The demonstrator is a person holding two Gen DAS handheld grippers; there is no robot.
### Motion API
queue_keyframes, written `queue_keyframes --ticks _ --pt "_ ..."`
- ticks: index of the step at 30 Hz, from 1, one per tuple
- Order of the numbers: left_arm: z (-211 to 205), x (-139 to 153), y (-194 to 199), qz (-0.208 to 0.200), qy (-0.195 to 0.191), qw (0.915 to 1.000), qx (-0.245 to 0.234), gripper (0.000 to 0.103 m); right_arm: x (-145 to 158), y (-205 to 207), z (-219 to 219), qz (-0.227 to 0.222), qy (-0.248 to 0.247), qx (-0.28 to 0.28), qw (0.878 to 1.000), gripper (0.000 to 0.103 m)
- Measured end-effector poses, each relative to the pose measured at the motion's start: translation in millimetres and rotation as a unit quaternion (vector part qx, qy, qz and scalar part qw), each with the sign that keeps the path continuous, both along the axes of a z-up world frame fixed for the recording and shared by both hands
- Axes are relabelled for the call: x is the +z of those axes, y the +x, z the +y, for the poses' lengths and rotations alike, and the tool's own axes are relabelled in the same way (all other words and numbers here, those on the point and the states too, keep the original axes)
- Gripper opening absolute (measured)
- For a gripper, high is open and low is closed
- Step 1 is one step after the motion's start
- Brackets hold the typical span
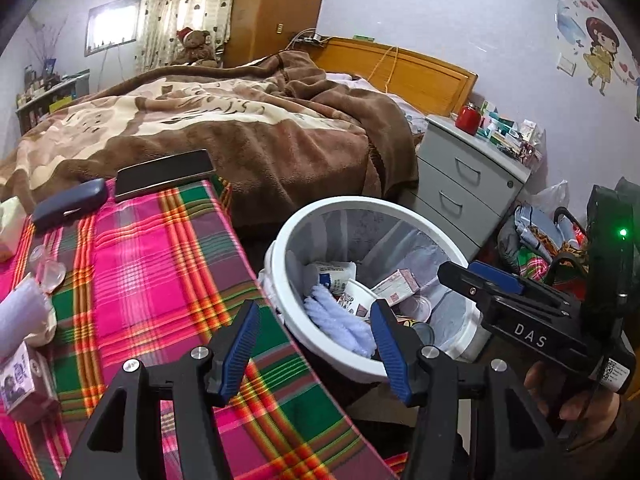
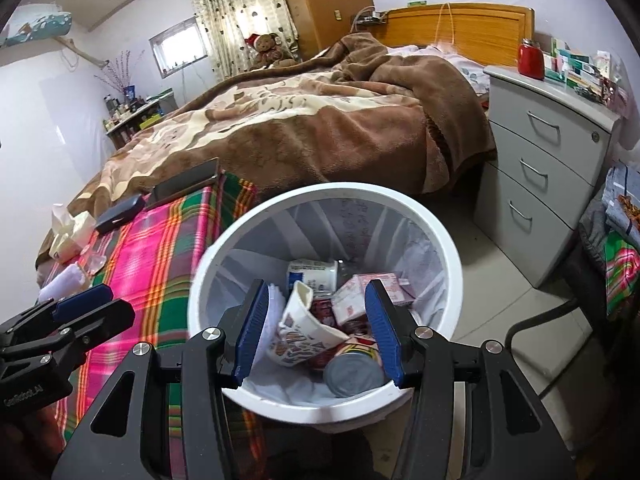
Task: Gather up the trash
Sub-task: 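Move both tools back over the bed toward the remaining trash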
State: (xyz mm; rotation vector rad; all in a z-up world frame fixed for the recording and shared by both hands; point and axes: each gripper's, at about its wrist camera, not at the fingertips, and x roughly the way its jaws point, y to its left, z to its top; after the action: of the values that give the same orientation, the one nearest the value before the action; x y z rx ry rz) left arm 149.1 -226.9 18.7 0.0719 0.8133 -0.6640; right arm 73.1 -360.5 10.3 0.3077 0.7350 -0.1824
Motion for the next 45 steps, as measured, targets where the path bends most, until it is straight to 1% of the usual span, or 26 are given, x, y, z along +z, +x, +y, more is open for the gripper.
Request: queue_keyframes --ticks 8,15,22,25,28,30,34,38,45 --pt "34.0 5.4 -7.9 -0.01 -0.004 0.9995 0.031 0.057 3.8 -1.2 18.2 -0.012 0.004 0.017 1.0 0.052" --pt "67.8 5.7 -13.5 -0.016 -0.008 0.998 0.061 0.057 5.8 1.8 42.9 -0.018 0.003 0.041 0.999 0.052" --pt "112.6 5.1 -16.5 -0.018 -0.013 0.9954 0.093 0.057 7.0 7.3 72.0 -0.022 0.003 0.065 0.998 0.052" --pt "134.9 7.8 -20.2 -0.026 -0.014 0.993 0.114 0.057 5.8 10.3 85.7 -0.022 0.004 0.077 0.997 0.052" --pt "160.1 8.3 -22.8 -0.026 -0.023 0.9902 0.135 0.057 3.4 15.5 104.6 -0.021 0.007 0.097 0.995 0.052" --pt "179.3 7.2 -24.2 -0.029 -0.02 0.987 0.157 0.057 2.2 17.4 114.1 -0.02 0.006 0.108 0.994 0.052" --pt "213.0 3.7 -23.4 -0.025 -0.018 0.9817 0.188 0.057 1.0 22.4 133.8 -0.019 0.009 0.128 0.991 0.06" --pt "242.6 -1.3 -22.1 -0.02 -0.019 0.9753 0.219 0.057 0.5 26.2 151.6 -0.016 0.01 0.147 0.989 0.06" --pt "280.0 -9.7 -20.2 -0.011 -0.018 0.9685 0.248 0.057 -0.5 34.2 184.4 -0.009 0.011 0.18 0.983 0.061"
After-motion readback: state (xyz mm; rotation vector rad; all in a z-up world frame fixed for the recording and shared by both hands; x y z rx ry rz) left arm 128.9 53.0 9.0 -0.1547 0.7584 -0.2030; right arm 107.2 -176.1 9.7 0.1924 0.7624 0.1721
